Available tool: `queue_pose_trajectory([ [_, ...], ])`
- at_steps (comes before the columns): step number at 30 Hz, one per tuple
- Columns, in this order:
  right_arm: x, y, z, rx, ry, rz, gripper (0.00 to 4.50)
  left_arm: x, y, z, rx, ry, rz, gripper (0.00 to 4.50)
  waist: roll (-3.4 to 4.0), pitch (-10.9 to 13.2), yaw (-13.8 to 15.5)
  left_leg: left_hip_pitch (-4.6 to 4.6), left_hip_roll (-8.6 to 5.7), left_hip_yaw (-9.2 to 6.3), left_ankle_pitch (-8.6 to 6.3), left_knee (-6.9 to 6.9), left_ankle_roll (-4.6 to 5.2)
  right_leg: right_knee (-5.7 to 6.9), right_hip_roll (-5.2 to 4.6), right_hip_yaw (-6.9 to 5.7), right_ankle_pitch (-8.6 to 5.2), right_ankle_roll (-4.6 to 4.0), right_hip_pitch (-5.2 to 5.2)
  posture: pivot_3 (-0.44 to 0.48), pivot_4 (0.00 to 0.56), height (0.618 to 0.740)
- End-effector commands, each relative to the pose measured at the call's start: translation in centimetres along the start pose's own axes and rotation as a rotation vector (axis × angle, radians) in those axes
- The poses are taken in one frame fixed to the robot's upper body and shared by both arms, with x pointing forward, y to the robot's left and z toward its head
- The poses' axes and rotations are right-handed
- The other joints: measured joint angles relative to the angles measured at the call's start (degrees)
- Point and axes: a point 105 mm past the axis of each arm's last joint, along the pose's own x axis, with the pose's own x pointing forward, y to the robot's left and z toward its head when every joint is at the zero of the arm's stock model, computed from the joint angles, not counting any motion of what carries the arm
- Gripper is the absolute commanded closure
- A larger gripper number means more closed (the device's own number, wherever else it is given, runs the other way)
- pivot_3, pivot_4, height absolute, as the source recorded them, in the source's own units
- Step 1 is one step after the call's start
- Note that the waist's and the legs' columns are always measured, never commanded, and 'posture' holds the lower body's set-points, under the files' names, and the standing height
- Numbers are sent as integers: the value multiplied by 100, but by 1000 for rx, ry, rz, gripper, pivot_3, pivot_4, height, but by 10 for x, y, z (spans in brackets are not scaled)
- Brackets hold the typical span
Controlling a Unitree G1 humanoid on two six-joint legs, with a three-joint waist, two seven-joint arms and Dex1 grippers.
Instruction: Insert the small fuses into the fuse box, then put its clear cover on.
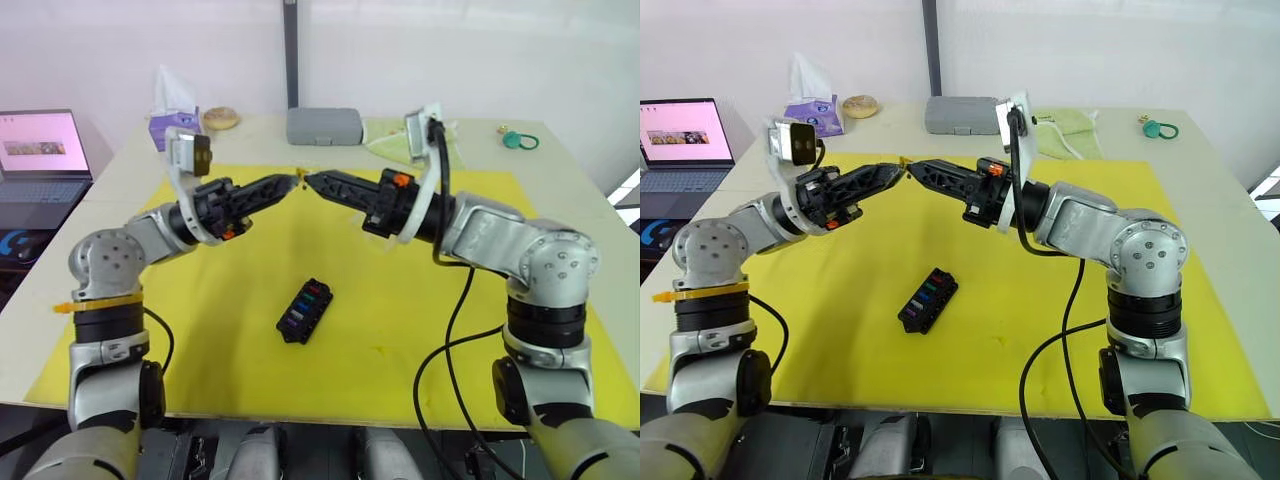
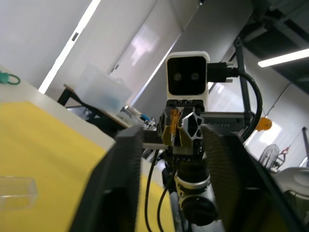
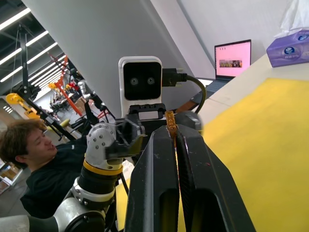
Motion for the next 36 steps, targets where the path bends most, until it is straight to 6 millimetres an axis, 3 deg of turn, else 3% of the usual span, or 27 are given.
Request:
queue_pose_trajectory([
  [1, -2, 10, 7, -82, -21, 14, 4500, -10, -5, 8, 58, 33, 16, 713, 0, 2, -1, 0, 0, 0, 0, 0, 0, 0, 0, 0, 0, 0, 0, 0, 150, 737],
  [2, -4, 8, 8, -111, -28, -4, 4500, -16, -4, 8, 71, 58, 41, 152, -1, 5, -8, 0, 0, 1, 0, -1, 0, -1, 0, 0, 0, 0, -1, 0, 150, 737],
  [3, -6, 5, 9, -155, -32, -29, 4500, -22, -2, 6, 90, 91, 71, 34, 0, 6, -13, -1, 0, 2, 0, -3, 0, -2, 0, 2, 0, 0, -4, 0, 150, 737],
  [6, -12, -2, -1, -341, -30, -83, 4500, -40, 9, -9, 183, 258, 180, 34, 1, 6, -1, 1, -1, 5, 0, -18, 0, -8, 0, 4, -1, -1, -8, 0, 150, 737],
  [8, -15, -4, -19, -434, 38, -75, 4500, -54, 14, -20, 236, 370, 219, 34, 0, 6, 13, 2, -4, 7, 7, -40, -12, -20, 0, 5, -2, -3, -12, 0, 150, 737],
  [14, -25, -17, -73, -497, 203, -9, 4500, -88, 25, -28, 368, 538, 277, 34, -9, 13, 28, -7, -9, 14, 17, -68, -29, -21, 3, 10, -8, -13, -38, 0, 150, 737],
  [22, -27, -35, -99, -580, 249, -57, 4500, -87, 34, -47, 361, 592, 244, 34, -10, 15, 26, -6, -8, 16, 18, -65, -30, -13, 8, 12, -2, -3, -41, 0, 150, 737],
  [36, -34, -49, -124, -569, 230, -152, 4500, -84, 41, -56, 336, 564, 251, 34, -12, 15, 21, -3, -4, 9, 19, -64, -31, -3, 26, 13, -2, -2, -40, 0, 150, 737],
])
